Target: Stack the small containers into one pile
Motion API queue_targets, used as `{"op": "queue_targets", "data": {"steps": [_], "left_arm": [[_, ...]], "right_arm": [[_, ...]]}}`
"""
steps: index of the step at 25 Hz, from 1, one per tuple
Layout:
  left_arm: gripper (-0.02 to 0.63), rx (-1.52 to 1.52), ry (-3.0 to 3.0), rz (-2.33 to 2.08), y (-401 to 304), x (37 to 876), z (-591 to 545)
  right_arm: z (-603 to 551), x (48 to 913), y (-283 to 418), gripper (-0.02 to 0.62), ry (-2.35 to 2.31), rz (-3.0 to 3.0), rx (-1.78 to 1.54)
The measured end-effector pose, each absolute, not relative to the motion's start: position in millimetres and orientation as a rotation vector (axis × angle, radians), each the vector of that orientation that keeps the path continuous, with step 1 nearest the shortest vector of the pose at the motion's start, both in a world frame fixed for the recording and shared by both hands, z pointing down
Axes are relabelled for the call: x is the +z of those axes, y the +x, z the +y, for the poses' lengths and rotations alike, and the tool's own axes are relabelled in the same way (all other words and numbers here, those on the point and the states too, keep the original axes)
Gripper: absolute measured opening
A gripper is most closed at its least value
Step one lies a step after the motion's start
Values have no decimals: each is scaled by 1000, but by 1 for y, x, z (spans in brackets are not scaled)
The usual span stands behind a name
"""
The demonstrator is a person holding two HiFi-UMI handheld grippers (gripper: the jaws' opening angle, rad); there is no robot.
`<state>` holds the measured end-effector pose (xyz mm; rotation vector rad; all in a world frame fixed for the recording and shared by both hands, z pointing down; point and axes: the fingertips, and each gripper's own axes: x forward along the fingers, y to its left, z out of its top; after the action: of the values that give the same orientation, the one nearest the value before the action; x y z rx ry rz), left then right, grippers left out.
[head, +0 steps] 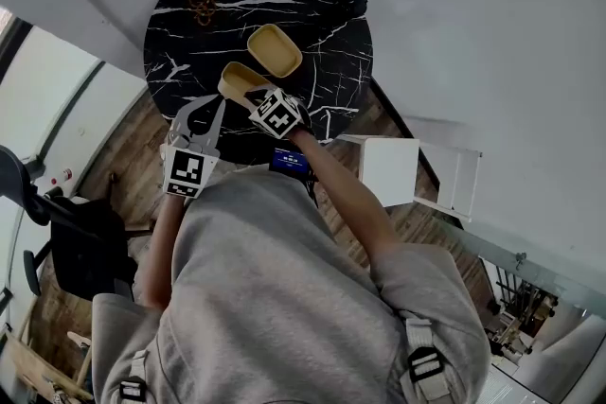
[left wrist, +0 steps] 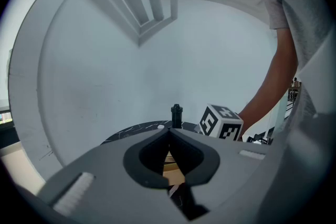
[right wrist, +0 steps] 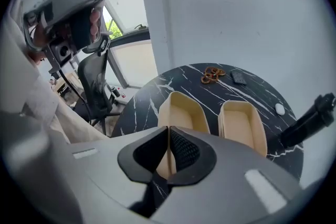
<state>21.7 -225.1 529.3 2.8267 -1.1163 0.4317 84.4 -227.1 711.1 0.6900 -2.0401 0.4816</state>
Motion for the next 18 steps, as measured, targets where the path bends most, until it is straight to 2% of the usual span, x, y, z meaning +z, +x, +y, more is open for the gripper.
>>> {"op": "queue_targets", "data": {"steps": [10,18], "left_arm": [[0,469,2820,-1112,27,533,-226],[0,495,2781,-1151,14,540,-224]], "right_arm": [[-266,658,149,31,893,-2113,395],[-317,661,190,29,1089,-2015,351]]}}
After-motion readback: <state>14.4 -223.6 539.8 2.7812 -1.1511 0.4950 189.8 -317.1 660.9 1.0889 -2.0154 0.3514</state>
